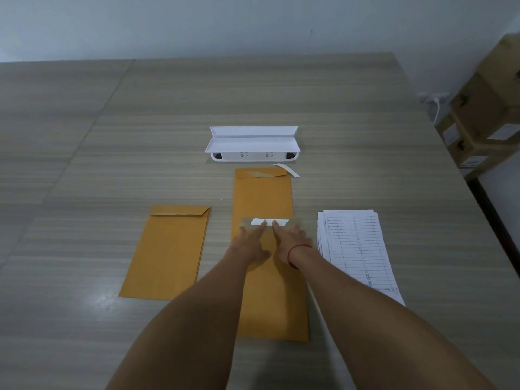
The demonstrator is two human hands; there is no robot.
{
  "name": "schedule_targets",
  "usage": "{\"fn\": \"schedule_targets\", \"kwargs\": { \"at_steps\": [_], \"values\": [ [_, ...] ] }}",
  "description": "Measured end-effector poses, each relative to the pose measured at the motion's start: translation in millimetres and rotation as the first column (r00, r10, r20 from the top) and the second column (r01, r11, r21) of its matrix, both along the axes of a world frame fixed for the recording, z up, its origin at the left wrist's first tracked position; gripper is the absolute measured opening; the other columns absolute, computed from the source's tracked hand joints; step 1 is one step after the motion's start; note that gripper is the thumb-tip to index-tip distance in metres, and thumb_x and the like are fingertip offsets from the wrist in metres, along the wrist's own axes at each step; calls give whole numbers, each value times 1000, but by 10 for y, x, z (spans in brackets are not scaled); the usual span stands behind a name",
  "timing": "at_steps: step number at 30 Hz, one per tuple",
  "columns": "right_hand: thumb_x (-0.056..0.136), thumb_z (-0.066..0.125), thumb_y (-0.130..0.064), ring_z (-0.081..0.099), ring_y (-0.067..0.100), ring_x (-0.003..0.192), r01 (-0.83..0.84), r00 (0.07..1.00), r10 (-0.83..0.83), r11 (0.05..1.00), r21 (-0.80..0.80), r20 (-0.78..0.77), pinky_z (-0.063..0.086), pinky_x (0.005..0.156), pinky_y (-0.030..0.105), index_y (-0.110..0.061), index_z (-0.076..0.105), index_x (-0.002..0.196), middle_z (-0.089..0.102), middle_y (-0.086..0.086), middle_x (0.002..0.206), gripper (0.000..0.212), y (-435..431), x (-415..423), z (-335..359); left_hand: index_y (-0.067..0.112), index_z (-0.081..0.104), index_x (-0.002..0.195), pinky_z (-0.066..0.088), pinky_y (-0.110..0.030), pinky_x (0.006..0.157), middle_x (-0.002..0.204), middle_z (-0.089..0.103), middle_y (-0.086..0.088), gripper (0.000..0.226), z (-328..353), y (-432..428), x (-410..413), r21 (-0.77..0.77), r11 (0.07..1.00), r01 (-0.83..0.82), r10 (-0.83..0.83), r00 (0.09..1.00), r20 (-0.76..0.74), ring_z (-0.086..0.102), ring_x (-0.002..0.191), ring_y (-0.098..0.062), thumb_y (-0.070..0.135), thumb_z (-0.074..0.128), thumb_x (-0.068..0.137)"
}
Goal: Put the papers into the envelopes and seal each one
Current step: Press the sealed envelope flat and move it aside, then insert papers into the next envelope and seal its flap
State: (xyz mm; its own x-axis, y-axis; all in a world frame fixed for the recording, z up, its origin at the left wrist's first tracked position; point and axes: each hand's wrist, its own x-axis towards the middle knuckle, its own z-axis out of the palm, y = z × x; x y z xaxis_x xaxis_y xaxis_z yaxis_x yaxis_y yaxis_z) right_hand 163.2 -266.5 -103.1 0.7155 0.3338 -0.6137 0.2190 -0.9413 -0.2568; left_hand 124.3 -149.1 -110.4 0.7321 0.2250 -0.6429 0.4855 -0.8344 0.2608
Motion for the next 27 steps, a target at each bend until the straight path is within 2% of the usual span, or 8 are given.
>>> {"fn": "schedule_targets", "kwargs": {
  "at_steps": [4,11,14,17,20,23,27],
  "values": [
    [90,51,-11,28,35,138,18,1000,-18,1000,-19,11,32,109,46,-37,4,152,12,16,156,83,5,-4,-30,32,3,153,40,-43,108,150,25,-15,93,-25,18,-17,22,999,-26,26,999,38,36,134,-35,42,66,84],
    [91,55,-17,29,33,138,115,993,-116,993,12,34,32,109,44,-23,5,154,14,14,157,81,17,-23,-78,23,19,149,44,-40,100,139,42,-9,98,-33,29,-67,-49,987,-151,157,974,163,44,127,-29,36,78,72],
    [93,51,-11,38,32,132,113,991,-118,991,72,65,38,105,41,-15,14,152,25,14,151,70,-29,-10,-82,22,28,143,47,-37,93,132,49,-6,91,-4,5,-59,-56,985,-164,172,963,206,47,122,-25,32,81,70],
    [94,47,-4,45,31,128,95,989,-114,980,177,97,44,104,41,-15,23,150,33,11,148,62,-146,8,-58,22,29,143,47,-38,95,133,49,-7,91,37,-39,-51,-21,982,-186,186,963,197,48,123,-27,34,82,70],
    [94,43,1,53,30,117,110,976,-152,963,245,158,48,97,41,-16,35,144,43,10,136,54,-318,51,-1,15,35,138,48,-38,94,133,46,-10,79,124,-160,-47,46,982,-185,173,966,194,51,121,-30,32,79,75],
    [94,40,-1,55,32,109,187,950,-237,953,237,203,49,91,40,-9,51,125,49,13,123,34,-588,103,59,12,43,126,49,-37,91,131,46,-9,57,209,-334,-2,81,985,-150,131,969,209,53,117,-29,29,73,81],
    [96,44,-11,53,33,116,375,886,-410,908,187,216,45,96,37,-9,53,126,48,14,130,32,-1100,153,111,8,52,119,49,-36,89,125,51,-11,38,278,-711,112,41,993,-108,94,964,249,55,114,-29,21,65,86]
  ]
}}
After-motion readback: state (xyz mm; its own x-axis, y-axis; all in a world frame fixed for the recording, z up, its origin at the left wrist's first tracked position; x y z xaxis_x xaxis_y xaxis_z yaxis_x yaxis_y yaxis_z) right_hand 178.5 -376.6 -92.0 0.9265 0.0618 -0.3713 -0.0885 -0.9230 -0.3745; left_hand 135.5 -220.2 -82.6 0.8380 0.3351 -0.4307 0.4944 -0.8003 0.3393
